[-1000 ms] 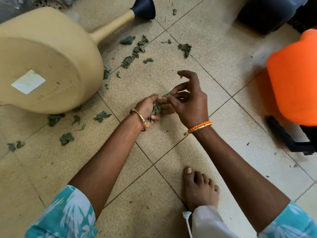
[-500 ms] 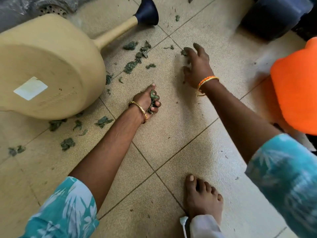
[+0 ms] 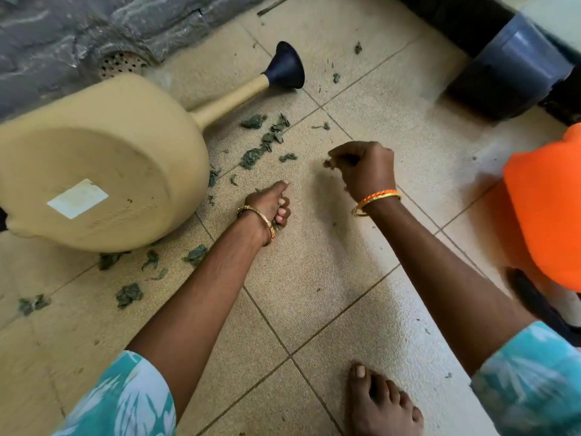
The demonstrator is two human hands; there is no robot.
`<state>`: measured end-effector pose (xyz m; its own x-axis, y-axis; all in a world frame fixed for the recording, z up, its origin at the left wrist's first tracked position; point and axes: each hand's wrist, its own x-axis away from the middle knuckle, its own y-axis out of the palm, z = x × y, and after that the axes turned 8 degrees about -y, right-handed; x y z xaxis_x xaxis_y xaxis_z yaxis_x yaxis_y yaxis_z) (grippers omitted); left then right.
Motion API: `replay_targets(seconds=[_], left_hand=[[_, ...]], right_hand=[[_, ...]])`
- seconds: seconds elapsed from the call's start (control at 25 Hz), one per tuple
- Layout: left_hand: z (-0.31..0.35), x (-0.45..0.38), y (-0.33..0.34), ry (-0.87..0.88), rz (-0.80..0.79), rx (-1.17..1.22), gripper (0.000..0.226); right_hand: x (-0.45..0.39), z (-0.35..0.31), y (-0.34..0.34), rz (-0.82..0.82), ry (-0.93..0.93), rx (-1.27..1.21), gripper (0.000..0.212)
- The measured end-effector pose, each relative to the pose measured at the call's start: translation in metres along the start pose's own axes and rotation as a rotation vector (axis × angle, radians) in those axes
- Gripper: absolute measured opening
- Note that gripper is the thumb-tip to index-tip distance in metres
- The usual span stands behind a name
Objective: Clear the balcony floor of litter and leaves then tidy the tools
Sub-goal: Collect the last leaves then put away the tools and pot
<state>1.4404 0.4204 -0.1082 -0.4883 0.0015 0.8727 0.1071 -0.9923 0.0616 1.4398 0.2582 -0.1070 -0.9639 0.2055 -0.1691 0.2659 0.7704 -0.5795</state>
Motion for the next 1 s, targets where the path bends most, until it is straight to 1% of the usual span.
replay_targets(seconds=[0.04,0.08,0.16,0.24,0.28,0.36,0.4,0.48,0.56,0.64,0.68,0.8,0.92,1.0], left_hand=[[0.006,-0.002,0.003,0.006,0.009,-0.022,0.033],[0.012,-0.003,0.008,0.006,0.005,-0.041,0.033],[0.022,0.002,0.022,-0.003,-0.063,-0.058,0.041],[0.028,0.007,0.036,0.001,-0.111,-0.084,0.056],[0.029,0.007,0.042,0.011,-0.092,-0.094,0.056],[0.034,0.000,0.046,0.024,-0.023,-0.071,0.046],[0.038,-0.005,0.045,0.014,-0.014,-0.038,0.042],[0.049,-0.014,0.043,-0.019,-0.029,0.014,0.041],[0.058,-0.019,0.045,-0.027,-0.044,-0.007,0.046],[0.068,-0.021,0.051,0.002,-0.033,-0.048,0.047],[0.073,-0.023,0.052,0.028,-0.017,-0.059,0.045],[0.087,-0.032,0.051,0.078,0.000,-0.055,0.040],[0.089,-0.035,0.041,0.074,-0.005,-0.055,0.038],[0.085,-0.035,0.034,0.073,0.002,-0.034,0.038]], right_hand=[[0.003,-0.012,0.001,-0.012,0.034,-0.133,0.012],[0.007,-0.022,0.003,-0.035,0.056,-0.219,0.014],[0.012,-0.036,0.010,-0.073,0.071,-0.268,0.026],[0.014,-0.041,0.018,-0.092,0.012,-0.199,0.031],[0.014,-0.040,0.021,-0.098,-0.047,-0.111,0.028],[0.004,-0.034,0.018,-0.087,-0.155,0.035,0.018],[-0.006,-0.029,0.014,-0.055,-0.171,0.046,0.016],[-0.036,-0.016,0.001,0.034,-0.088,0.015,0.024],[-0.072,0.002,-0.010,0.059,0.016,0.094,0.031],[-0.112,0.018,-0.015,-0.027,0.071,0.241,0.039],[-0.131,0.023,-0.015,-0.079,0.103,0.270,0.044],[-0.191,0.032,-0.009,-0.181,0.219,0.240,0.059],[-0.225,0.037,0.003,-0.309,0.230,0.312,0.067],[-0.225,0.040,0.014,-0.392,0.177,0.378,0.066]])
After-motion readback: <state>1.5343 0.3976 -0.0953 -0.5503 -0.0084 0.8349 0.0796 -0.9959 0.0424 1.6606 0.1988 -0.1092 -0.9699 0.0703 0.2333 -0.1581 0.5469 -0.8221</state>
